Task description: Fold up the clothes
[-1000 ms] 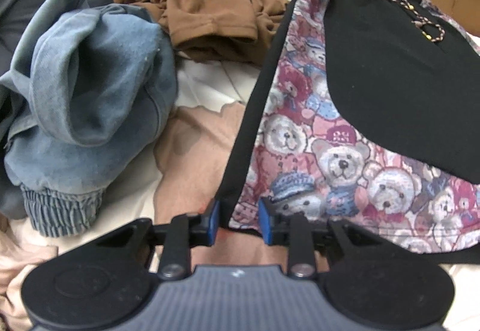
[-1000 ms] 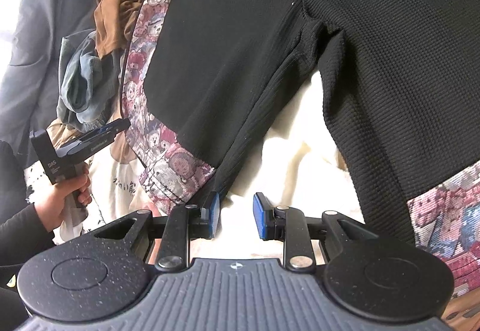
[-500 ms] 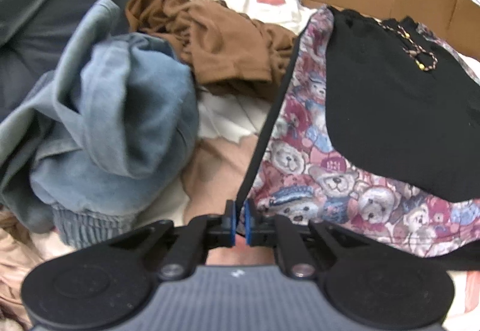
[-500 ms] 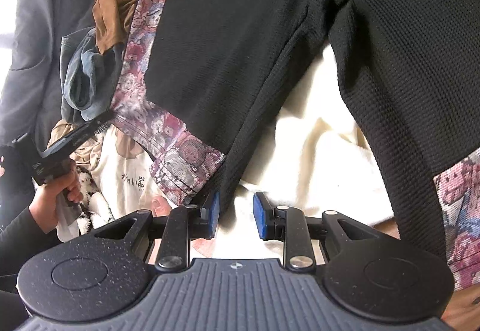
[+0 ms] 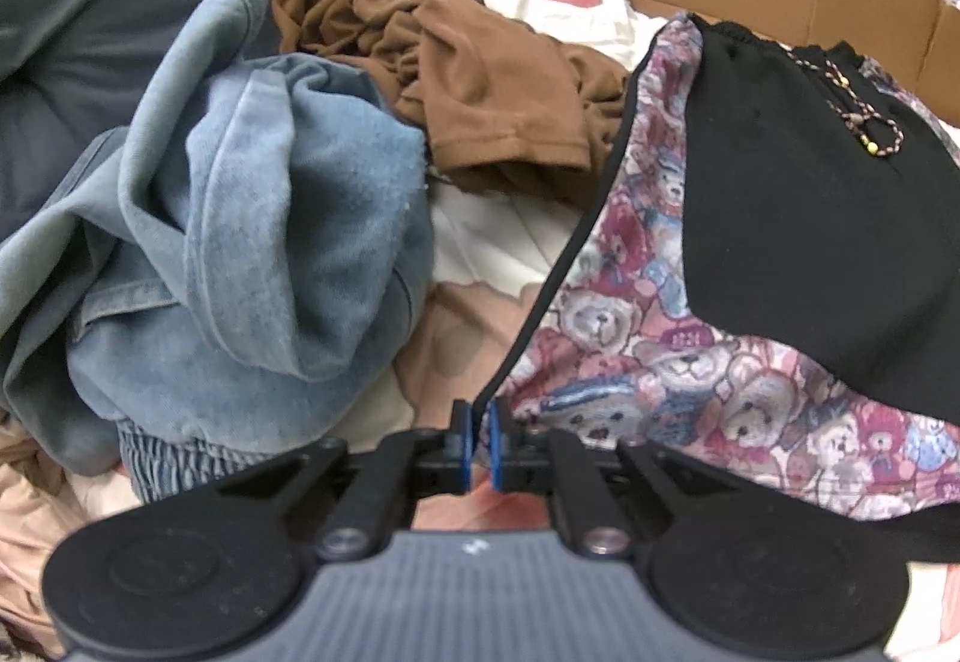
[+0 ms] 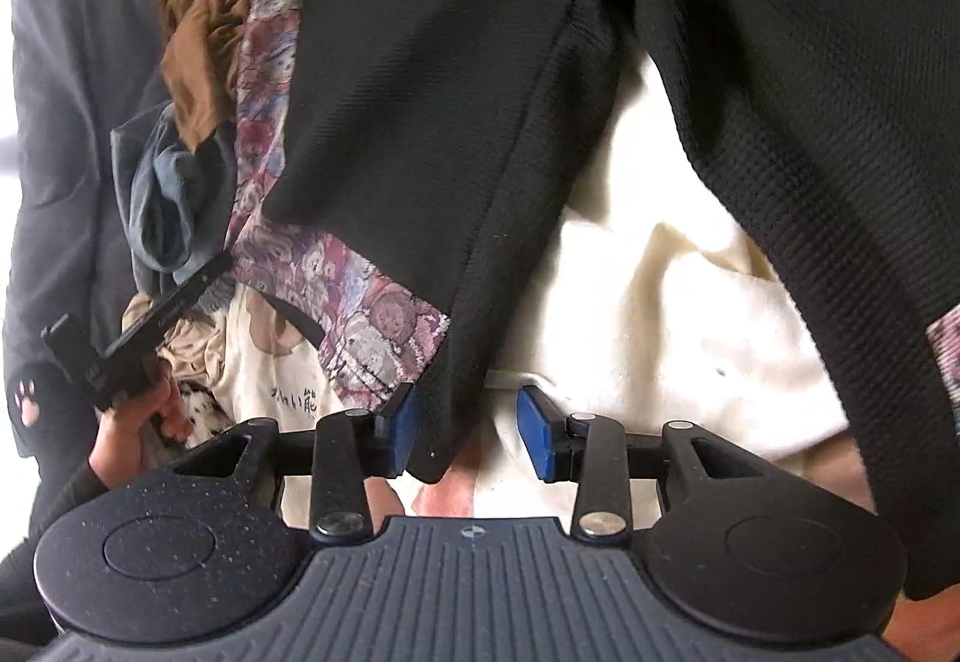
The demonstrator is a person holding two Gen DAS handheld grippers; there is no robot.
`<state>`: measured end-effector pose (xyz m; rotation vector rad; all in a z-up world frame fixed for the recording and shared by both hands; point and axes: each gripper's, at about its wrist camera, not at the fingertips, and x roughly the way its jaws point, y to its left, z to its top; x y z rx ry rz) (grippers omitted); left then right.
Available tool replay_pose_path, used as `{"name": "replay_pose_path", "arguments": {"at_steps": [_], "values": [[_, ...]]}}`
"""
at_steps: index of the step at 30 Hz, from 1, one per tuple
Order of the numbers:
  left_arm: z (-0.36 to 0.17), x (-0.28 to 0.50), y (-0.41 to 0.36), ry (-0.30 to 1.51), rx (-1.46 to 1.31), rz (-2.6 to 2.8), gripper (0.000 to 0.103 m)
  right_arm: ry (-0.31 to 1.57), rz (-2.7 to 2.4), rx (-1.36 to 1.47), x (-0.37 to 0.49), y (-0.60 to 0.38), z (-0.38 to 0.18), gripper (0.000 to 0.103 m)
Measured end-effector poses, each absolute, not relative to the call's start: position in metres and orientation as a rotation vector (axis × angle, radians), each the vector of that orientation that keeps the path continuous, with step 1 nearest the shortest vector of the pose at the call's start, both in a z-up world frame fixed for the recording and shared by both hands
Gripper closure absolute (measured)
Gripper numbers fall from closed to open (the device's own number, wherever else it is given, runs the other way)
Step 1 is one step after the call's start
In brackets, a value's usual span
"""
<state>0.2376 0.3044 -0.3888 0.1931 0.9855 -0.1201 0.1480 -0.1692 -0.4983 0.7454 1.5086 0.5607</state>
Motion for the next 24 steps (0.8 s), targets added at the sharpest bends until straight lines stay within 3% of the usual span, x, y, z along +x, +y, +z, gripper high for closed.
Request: {"name": "replay_pose_path", "arguments": {"at_steps": [4, 5, 6, 7, 24], "values": [[-0.389, 0.239, 0.305, 0.991, 0.198, -0.116, 0.098, 1.547, 0.536, 0.843, 0.148, -0.165, -0.512, 0.061], [-0.388, 0.239, 0.305, 0.993, 0.197, -0.114, 0.098, 1.558, 0.529, 0.870, 0.148, -0.165, -0.516, 0.070], [-0.388, 0.239, 0.306, 0.995, 0.194, -0.113, 0.098, 1.572, 0.522, 0.889, 0.148, -0.164, -0.521, 0.098], [-0.388, 0.239, 0.307, 0.998, 0.191, -0.112, 0.098, 1.588, 0.515, 0.885, 0.148, -0.162, -0.524, 0.103], [-0.386, 0.243, 0.322, 1.078, 0.079, -0.062, 0.098, 1.525, 0.694, 0.459, 0.142, -0.135, -0.495, 0.103]]}}
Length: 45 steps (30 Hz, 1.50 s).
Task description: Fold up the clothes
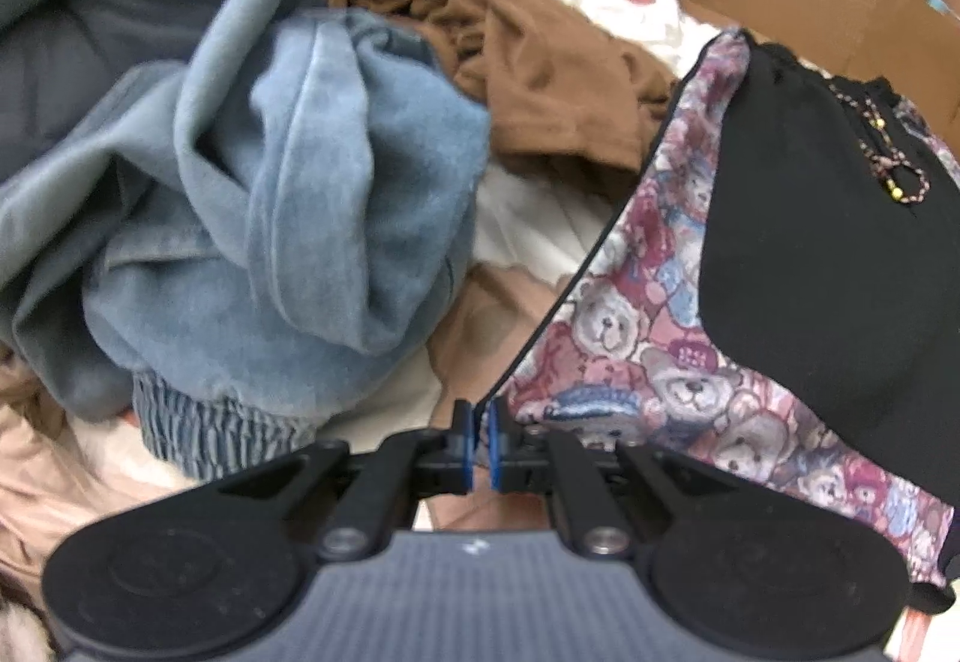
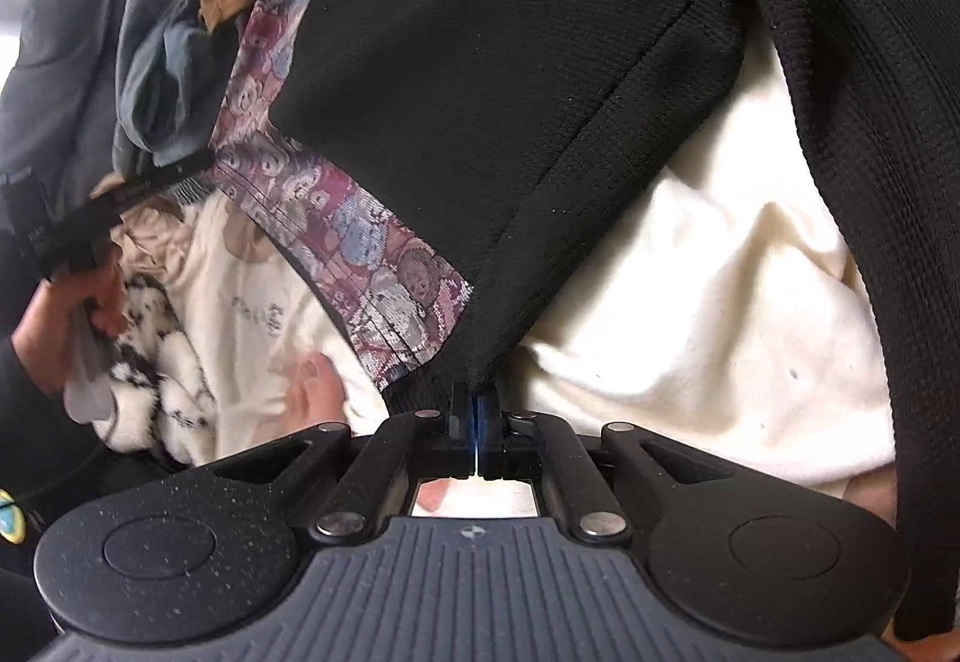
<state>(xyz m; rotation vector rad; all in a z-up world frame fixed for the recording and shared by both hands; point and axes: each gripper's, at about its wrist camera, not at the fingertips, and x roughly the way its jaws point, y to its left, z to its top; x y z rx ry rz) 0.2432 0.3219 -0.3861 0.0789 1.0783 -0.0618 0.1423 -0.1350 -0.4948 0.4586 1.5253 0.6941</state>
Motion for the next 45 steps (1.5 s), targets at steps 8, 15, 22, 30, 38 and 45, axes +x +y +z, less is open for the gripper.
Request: {"name": "replay_pose_path", "arguments": {"at_steps": [8, 15, 22, 30, 38, 45], "values": [[-0.400, 0.262, 0.316, 1.127, 0.120, -0.020, 0.098, 1.514, 0.730, 0.438, 0.144, -0.127, -0.488, 0.103], [-0.403, 0.264, 0.308, 1.150, 0.155, 0.014, 0.098, 1.511, 0.742, 0.393, 0.143, -0.121, -0.491, 0.103], [-0.402, 0.267, 0.296, 1.159, 0.117, 0.056, 0.091, 1.560, 0.730, 0.437, 0.144, -0.133, -0.495, 0.101], [-0.378, 0.249, 0.278, 1.129, 0.059, 0.057, 0.088, 1.470, 0.787, 0.370, 0.145, -0.139, -0.463, 0.094], [-0.375, 0.240, 0.276, 1.125, 0.012, 0.054, 0.088, 1.301, 0.875, 0.234, 0.147, -0.107, -0.432, 0.052], [-0.378, 0.242, 0.275, 1.112, 0.004, 0.044, 0.088, 1.188, 0.931, 0.016, 0.136, -0.062, -0.427, 0.052]]}}
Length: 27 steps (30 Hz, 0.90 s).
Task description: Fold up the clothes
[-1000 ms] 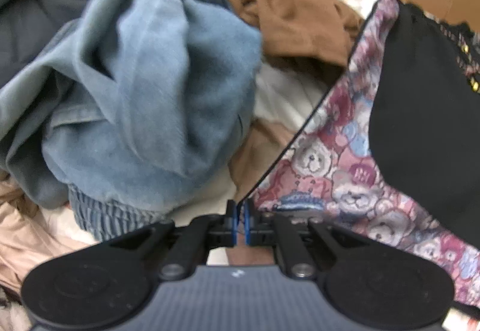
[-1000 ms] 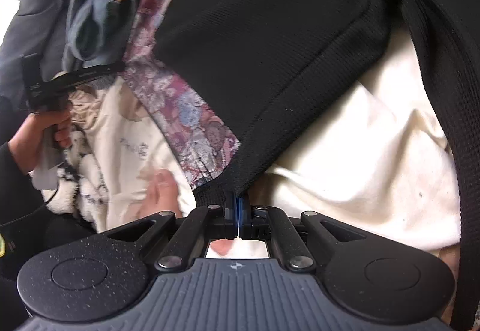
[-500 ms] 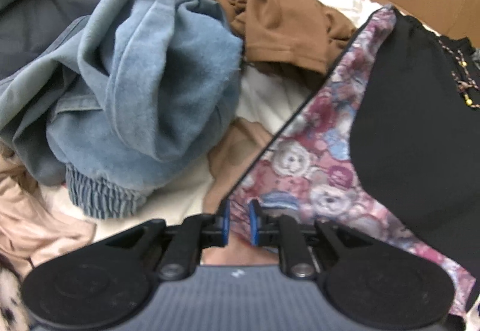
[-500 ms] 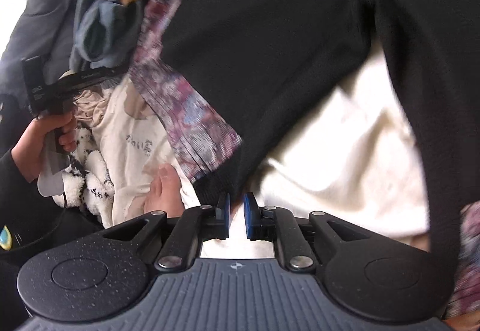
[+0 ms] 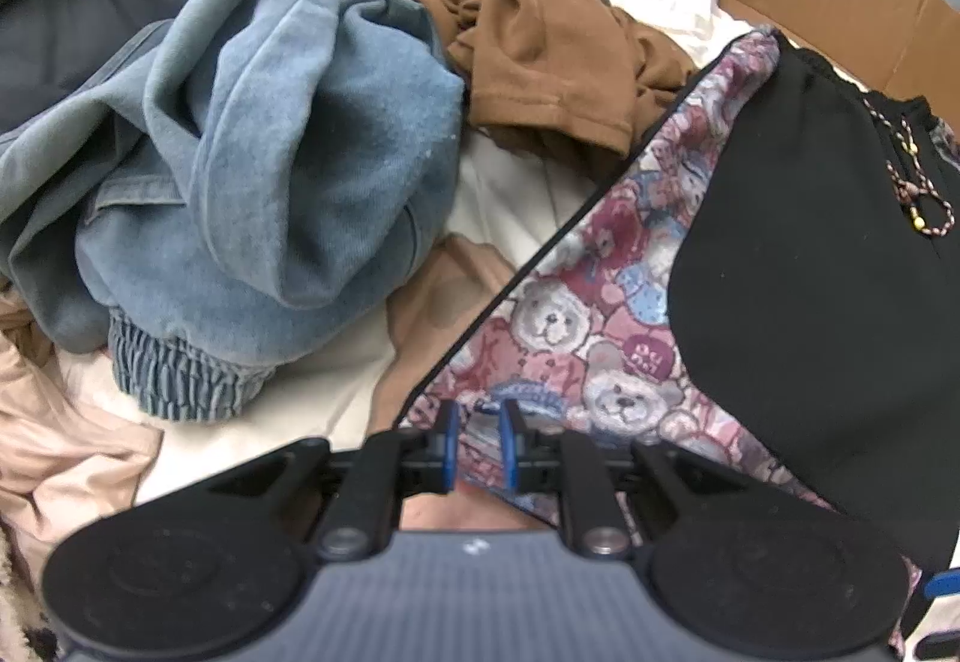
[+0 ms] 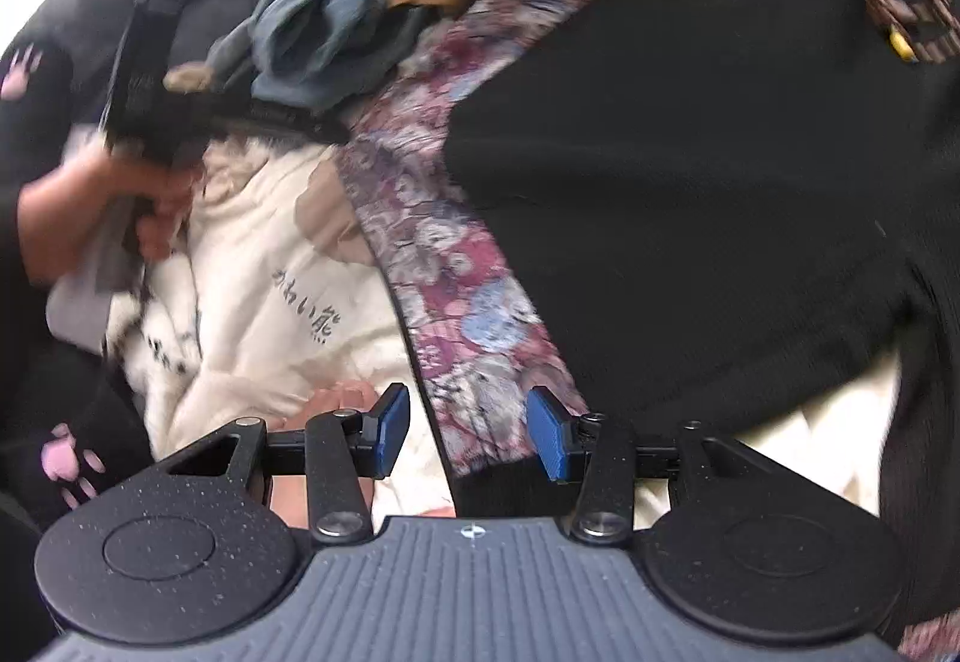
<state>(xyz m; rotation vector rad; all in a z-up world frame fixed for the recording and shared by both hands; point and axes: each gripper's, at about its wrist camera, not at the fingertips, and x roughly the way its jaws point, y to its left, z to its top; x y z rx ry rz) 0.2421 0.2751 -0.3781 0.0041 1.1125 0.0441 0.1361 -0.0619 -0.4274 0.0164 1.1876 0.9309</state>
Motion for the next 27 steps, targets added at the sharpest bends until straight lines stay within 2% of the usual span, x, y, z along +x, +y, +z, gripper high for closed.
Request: {"name": "replay_pose_path", "arguments": {"at_steps": [7, 10, 12, 13, 14, 27], "values": [[-0.380, 0.238, 0.283, 1.109, -0.025, 0.045, 0.088, 1.120, 0.930, -0.188, 0.114, -0.039, -0.436, 0.052], [-0.382, 0.237, 0.285, 1.106, -0.037, 0.049, 0.088, 1.119, 0.917, -0.224, 0.111, -0.035, -0.440, 0.058], [-0.382, 0.236, 0.286, 1.102, -0.045, 0.050, 0.088, 1.134, 0.914, -0.226, 0.111, -0.035, -0.444, 0.088], [-0.381, 0.236, 0.287, 1.098, -0.048, 0.051, 0.088, 1.139, 0.911, -0.215, 0.112, -0.037, -0.445, 0.093], [-0.381, 0.236, 0.287, 1.095, -0.050, 0.050, 0.088, 1.144, 0.909, -0.205, 0.113, -0.038, -0.445, 0.103], [-0.375, 0.241, 0.281, 1.059, -0.051, 0.028, 0.088, 1.152, 1.011, -0.219, 0.105, -0.031, -0.443, 0.103]]}}
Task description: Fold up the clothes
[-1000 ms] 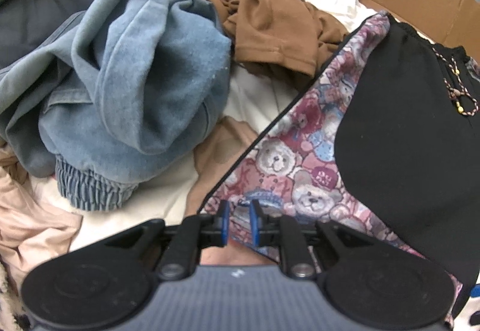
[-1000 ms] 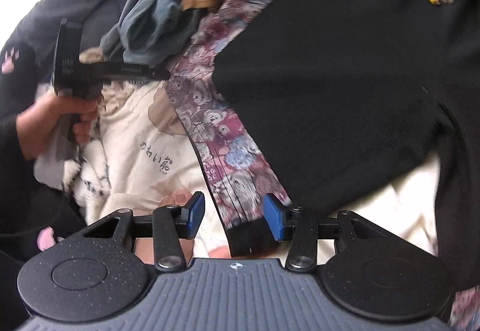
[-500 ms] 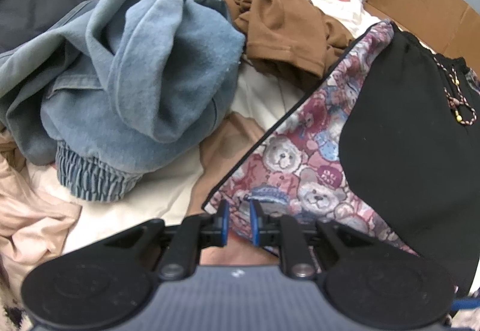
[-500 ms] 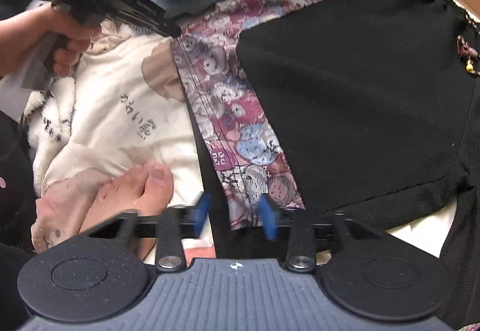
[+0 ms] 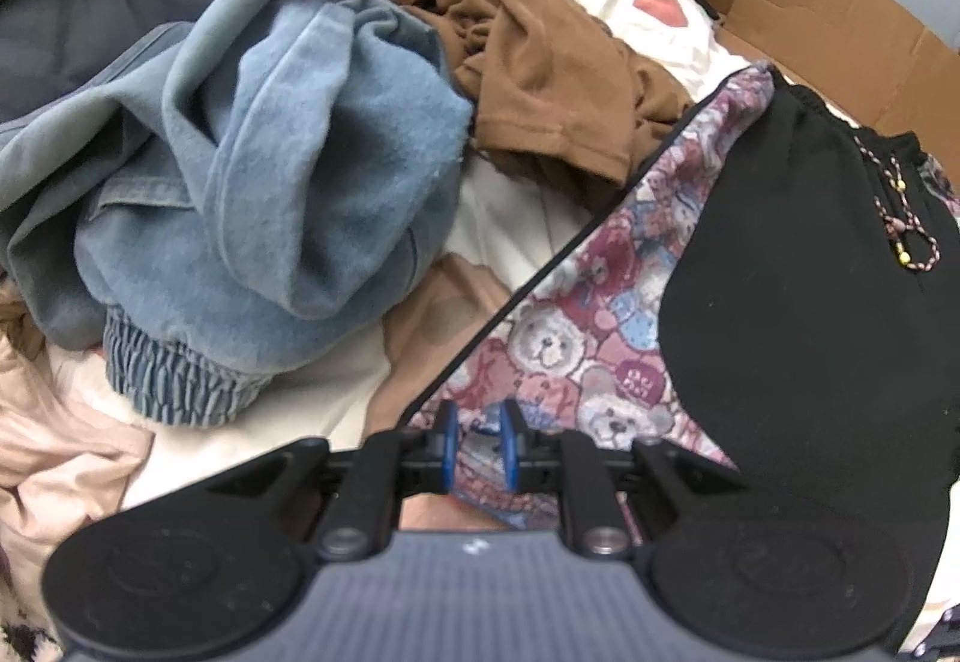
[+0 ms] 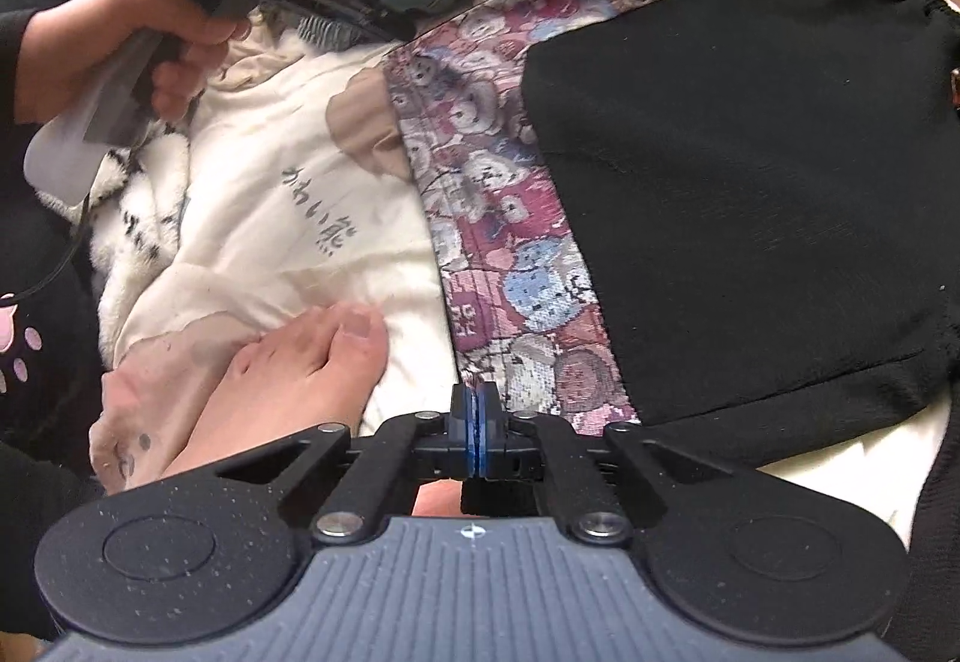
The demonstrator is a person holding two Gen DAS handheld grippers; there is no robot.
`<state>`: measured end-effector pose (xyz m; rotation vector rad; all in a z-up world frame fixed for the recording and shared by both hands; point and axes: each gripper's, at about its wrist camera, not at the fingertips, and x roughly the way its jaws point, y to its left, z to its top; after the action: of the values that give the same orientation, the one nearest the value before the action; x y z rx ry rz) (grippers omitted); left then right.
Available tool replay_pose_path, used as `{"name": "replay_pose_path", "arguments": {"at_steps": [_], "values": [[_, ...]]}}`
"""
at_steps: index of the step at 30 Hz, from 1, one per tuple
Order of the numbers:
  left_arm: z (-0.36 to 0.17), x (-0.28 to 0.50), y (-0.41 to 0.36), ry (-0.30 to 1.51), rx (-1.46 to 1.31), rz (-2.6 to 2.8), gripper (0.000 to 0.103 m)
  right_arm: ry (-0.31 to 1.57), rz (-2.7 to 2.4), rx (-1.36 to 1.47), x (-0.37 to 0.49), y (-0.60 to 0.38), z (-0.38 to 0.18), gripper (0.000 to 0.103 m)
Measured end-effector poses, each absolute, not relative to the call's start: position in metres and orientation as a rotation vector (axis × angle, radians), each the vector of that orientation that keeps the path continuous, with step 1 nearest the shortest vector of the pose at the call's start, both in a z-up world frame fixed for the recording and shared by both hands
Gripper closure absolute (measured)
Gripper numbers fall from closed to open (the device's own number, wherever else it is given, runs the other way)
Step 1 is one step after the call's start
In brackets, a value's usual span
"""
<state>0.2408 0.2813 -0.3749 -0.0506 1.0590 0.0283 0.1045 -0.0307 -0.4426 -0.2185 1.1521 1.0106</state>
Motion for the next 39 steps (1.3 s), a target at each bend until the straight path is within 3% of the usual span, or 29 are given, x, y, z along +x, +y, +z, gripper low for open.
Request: {"name": "replay_pose_path", "arguments": {"at_steps": [11, 27, 39], "values": [[-0.373, 0.248, 0.253, 1.052, -0.051, -0.070, 0.087, 1.129, 1.079, -0.255, 0.092, -0.023, -0.431, 0.103], [-0.372, 0.280, 0.158, 0.969, -0.017, -0.296, 0.086, 1.078, 0.841, -0.048, 0.161, -0.080, -0.402, 0.101], [-0.389, 0.343, 0.173, 0.904, 0.039, -0.170, 0.085, 1.005, 0.579, 0.058, 0.224, -0.154, -0.388, 0.093]]}}
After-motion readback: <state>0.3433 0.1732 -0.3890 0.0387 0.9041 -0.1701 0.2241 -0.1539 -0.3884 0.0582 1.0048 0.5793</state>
